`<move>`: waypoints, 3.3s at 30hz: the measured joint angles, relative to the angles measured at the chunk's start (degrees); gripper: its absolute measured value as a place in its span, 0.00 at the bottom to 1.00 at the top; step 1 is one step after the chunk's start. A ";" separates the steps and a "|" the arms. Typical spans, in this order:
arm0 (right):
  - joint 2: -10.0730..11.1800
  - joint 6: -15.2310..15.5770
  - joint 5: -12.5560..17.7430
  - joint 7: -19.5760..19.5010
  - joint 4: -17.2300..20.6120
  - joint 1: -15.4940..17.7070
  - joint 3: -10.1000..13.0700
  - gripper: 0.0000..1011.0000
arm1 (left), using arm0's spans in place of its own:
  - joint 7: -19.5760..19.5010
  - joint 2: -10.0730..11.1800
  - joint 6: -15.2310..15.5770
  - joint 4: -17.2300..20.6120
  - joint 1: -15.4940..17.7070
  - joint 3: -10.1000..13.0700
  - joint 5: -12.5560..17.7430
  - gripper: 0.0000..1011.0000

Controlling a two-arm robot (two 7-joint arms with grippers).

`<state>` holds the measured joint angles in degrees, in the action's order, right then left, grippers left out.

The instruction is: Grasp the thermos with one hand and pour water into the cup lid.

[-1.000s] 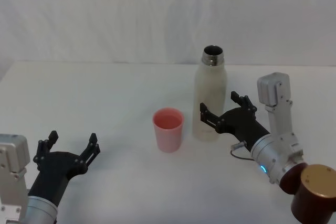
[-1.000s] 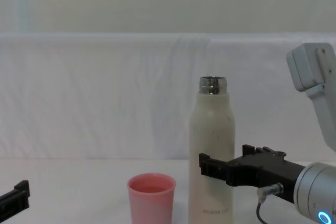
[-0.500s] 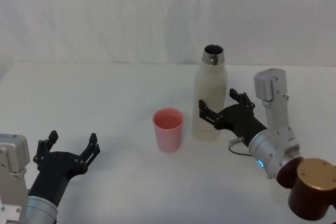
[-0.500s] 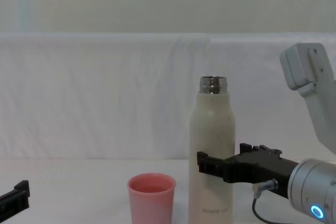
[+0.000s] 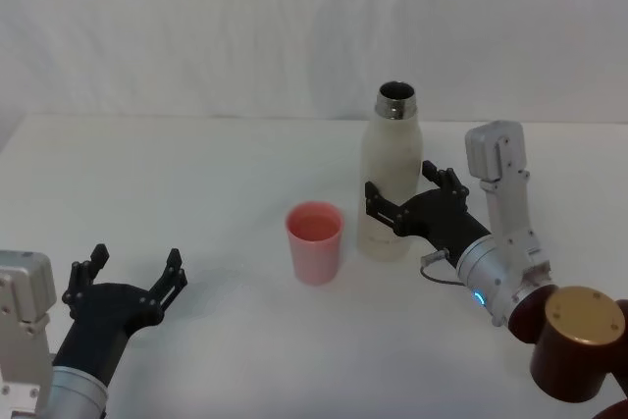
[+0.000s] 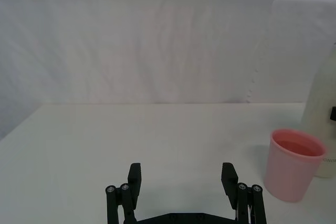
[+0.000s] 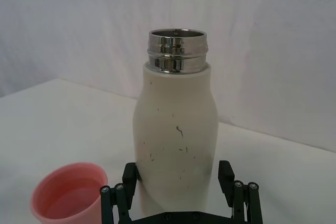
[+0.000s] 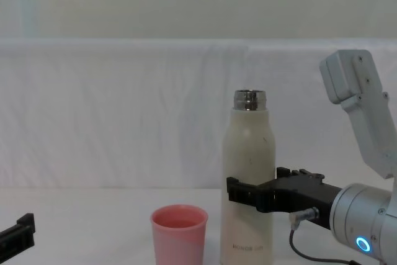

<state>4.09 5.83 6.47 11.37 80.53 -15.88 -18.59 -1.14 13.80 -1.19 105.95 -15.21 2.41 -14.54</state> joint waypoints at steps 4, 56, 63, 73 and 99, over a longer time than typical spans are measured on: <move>-0.32 -0.14 -0.03 0.00 -0.43 -0.26 -0.10 0.99 | 0.00 0.00 0.00 0.00 0.00 0.00 0.00 0.99; -2.55 -1.47 0.03 -0.95 -3.51 -1.81 0.30 0.99 | 0.00 0.01 0.00 0.00 0.00 0.00 0.00 0.99; -2.53 -1.47 0.04 -0.91 -3.47 -1.81 0.30 0.99 | 0.00 0.00 0.00 0.00 0.00 0.00 0.00 0.99; -2.49 -1.46 0.05 -0.87 -3.42 -1.78 0.30 0.99 | 0.00 0.00 0.00 0.00 0.00 0.00 0.00 0.99; -2.06 -1.48 -0.13 -1.43 -1.76 -0.85 0.72 0.94 | 0.00 0.01 0.00 0.00 0.00 0.00 0.00 0.99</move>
<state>2.04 4.35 6.34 9.93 78.77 -16.74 -17.87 -1.14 13.81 -1.19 105.95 -15.21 2.41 -14.54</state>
